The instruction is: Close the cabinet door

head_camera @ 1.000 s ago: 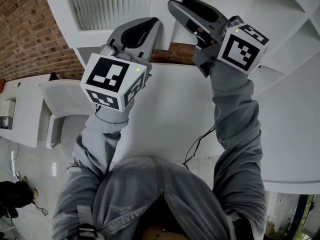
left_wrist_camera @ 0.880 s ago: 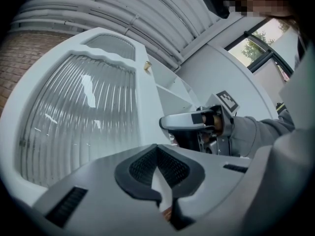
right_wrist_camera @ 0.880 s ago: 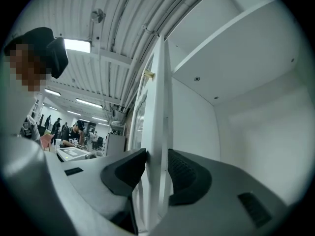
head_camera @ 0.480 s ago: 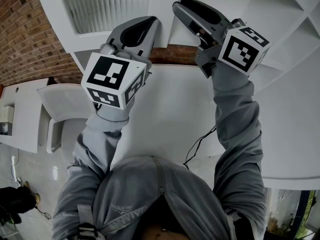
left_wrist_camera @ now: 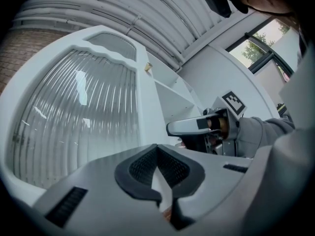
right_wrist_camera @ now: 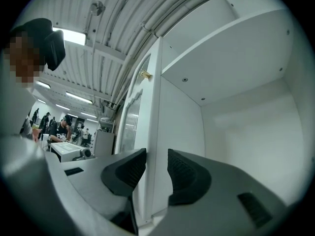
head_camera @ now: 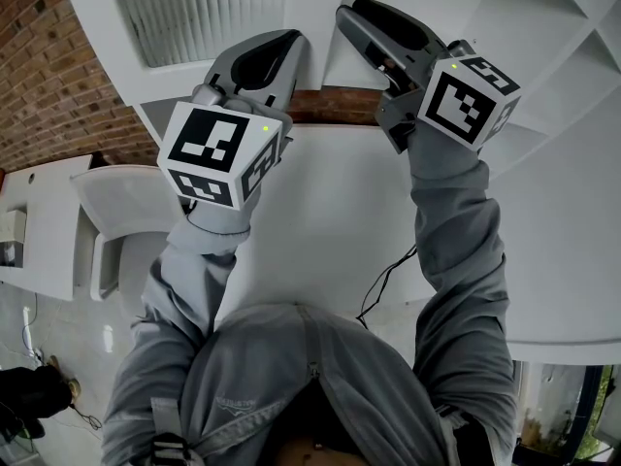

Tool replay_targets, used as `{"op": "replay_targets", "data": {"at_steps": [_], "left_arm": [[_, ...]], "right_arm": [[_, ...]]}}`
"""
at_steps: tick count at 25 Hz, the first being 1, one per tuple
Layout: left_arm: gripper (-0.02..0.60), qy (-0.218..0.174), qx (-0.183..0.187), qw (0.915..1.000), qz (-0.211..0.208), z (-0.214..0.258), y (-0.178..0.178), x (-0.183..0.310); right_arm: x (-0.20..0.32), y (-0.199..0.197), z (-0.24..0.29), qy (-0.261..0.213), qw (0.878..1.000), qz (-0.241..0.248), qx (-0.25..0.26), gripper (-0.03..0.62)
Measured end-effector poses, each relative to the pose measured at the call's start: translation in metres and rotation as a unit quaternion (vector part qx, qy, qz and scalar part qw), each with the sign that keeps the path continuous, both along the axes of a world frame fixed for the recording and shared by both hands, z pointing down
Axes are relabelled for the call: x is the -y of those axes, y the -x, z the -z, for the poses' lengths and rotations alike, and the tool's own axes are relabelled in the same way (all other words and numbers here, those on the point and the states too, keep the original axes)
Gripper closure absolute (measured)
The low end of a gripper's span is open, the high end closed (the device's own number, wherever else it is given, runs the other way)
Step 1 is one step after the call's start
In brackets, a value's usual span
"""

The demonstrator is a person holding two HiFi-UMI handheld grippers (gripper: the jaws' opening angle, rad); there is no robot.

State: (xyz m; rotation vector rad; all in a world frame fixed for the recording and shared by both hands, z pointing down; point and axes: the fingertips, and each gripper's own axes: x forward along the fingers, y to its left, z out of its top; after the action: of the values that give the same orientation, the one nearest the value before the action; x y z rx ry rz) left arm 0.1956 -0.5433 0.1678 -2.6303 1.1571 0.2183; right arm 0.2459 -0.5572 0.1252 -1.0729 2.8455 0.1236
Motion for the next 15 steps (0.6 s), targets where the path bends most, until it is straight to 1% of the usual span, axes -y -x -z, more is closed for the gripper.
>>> {"op": "replay_targets", "data": {"at_steps": [1, 3, 6, 9, 11, 15], "left_arm": [[0.578, 0.000, 0.000, 1.0000, 0.000, 0.000, 0.000, 0.000], [0.578, -0.001, 0.000, 1.0000, 0.000, 0.000, -0.001, -0.001], [0.578, -0.001, 0.001, 1.0000, 0.001, 0.000, -0.002, -0.003], [0.578, 0.000, 0.000, 1.0000, 0.002, 0.000, -0.002, -0.003], [0.578, 0.001, -0.001, 1.0000, 0.002, -0.001, -0.003, -0.005], [0.578, 0.001, 0.003, 1.0000, 0.008, -0.001, -0.002, -0.006]], "right_arm": [[0.000, -0.002, -0.001, -0.004, 1.000, -0.011, -0.004, 0.445], [0.001, -0.010, -0.004, -0.008, 0.999, -0.041, -0.013, 0.513], [-0.001, -0.023, -0.012, 0.002, 0.998, -0.070, -0.011, 0.519], [-0.006, -0.033, -0.021, 0.009, 0.996, -0.091, -0.010, 0.543], [-0.014, -0.039, -0.024, 0.004, 0.994, -0.109, -0.013, 0.559], [-0.033, -0.048, -0.023, -0.015, 0.989, -0.146, -0.010, 0.566]]}}
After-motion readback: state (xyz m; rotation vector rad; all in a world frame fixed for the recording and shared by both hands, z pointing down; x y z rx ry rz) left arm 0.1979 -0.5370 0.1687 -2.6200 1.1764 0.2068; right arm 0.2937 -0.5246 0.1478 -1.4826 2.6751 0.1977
